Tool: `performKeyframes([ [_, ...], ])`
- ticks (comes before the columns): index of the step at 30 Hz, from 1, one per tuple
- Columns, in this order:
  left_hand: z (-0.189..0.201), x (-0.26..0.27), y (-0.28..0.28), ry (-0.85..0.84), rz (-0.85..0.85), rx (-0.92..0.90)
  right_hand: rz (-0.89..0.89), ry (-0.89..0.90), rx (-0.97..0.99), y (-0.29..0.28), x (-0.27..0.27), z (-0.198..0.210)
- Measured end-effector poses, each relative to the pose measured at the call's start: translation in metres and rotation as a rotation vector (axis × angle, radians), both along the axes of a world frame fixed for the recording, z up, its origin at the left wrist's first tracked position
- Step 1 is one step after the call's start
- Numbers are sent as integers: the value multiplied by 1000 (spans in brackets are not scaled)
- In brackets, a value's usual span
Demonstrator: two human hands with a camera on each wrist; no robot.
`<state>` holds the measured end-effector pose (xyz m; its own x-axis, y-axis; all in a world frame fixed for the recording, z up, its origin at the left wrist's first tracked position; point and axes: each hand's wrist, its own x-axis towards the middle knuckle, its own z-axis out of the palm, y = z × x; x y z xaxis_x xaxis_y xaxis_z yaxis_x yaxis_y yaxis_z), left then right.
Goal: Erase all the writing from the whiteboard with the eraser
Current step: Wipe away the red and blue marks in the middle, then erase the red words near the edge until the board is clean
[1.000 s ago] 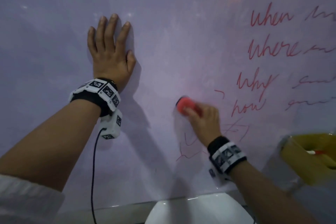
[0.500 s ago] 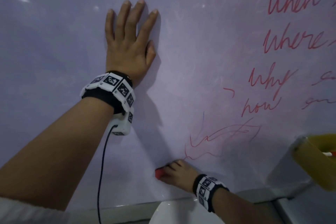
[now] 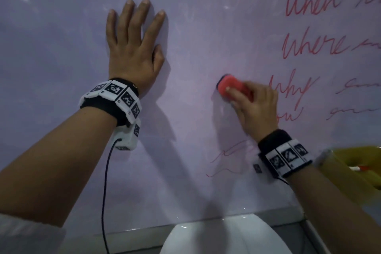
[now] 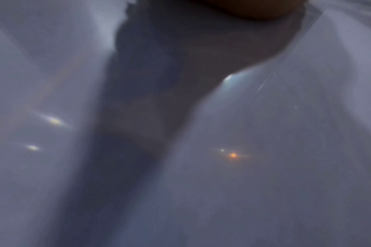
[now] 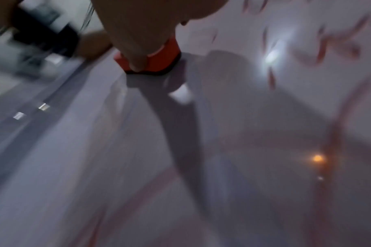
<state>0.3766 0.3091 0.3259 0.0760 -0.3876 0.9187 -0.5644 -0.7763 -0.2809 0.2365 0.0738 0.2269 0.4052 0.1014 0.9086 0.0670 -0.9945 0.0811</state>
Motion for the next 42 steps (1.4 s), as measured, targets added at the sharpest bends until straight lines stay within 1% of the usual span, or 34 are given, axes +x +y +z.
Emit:
performKeyframes([
  [1,0,0,0,5,1,3,-24,-11,66,1,1,5],
  [2,0,0,0,10,3,7,-47,31,119,5,2,1],
  [3,0,0,0,15,4,10,-37,97,207,13,4,-15],
  [4,0,1,0,18,2,10,-26,208,247,22,3,-39],
  [5,1,1,0,19,-2,7,12,294,189,29,-3,-67],
  [6,0,1,0,19,-5,3,75,444,26,32,-10,-105],
  [7,0,1,-1,17,-8,-1,140,546,-170,34,-18,-143],
  [8,0,1,-1,16,-12,-5,138,673,-374,29,-25,-177],
  [9,-1,0,0,17,-15,-9,146,765,-500,24,-32,-206],
  [10,-2,0,0,18,-14,-14,159,792,-623,19,-38,-218],
  [11,-2,0,0,16,-12,-17,187,790,-686,12,-38,-220],
  [12,-2,0,0,13,-9,-20,214,794,-654,6,-37,-211],
  [13,-2,1,0,15,-7,-20,221,713,-627,1,-33,-199],
  [14,-2,2,0,15,-8,-17,213,593,-567,-5,-29,-179],
  [16,-1,3,0,7,-9,-7,143,382,-459,-10,-19,-120],
  [17,0,2,0,2,-9,-5,82,304,-370,-17,-15,-89],
  [18,0,1,0,-1,-11,-3,46,262,-221,-22,-13,-56],
  [20,1,-2,-1,11,-15,-10,-49,112,1,-29,-10,-9],
  [21,2,-4,-2,30,-16,-24,-112,24,70,-28,-7,1],
  [22,3,-7,-6,49,-18,-38,-91,-8,158,-24,-7,5],
  [23,2,-10,-11,61,-26,-34,-100,-6,224,-17,-9,-1],
  [24,1,-13,-20,57,-43,1,-118,36,290,-7,-10,-20],
  [26,-6,-16,-39,14,-79,147,-105,221,388,24,-15,-77],
  [28,-15,-15,-50,-11,-74,241,-53,495,331,47,-33,-147],
  [29,-17,-13,-52,-9,-63,245,-39,545,338,47,-41,-176],
  [30,-19,-11,-51,-9,-57,238,-95,499,271,35,-43,-199],
  [31,-20,-9,-50,-14,-53,232,-138,462,380,23,-46,-204],
  [34,-20,-7,-50,-28,-61,232,-323,227,626,-24,-46,-180],
  [35,-21,-7,-51,-27,-65,232,-369,96,797,-43,-45,-168],
  [37,-22,-7,-52,-29,-62,225,-395,-174,1087,-70,-43,-144],
  [39,-21,-6,-53,-38,-69,210,-434,-337,1299,-68,-33,-129],
  [40,-22,-6,-53,-41,-73,204,-451,-359,1305,-50,-25,-125],
  [41,-22,-6,-52,-42,-73,201,-402,-357,1246,-24,-16,-124],
  [42,-22,-7,-52,-42,-71,201,-327,-312,1139,8,-10,-123],
])
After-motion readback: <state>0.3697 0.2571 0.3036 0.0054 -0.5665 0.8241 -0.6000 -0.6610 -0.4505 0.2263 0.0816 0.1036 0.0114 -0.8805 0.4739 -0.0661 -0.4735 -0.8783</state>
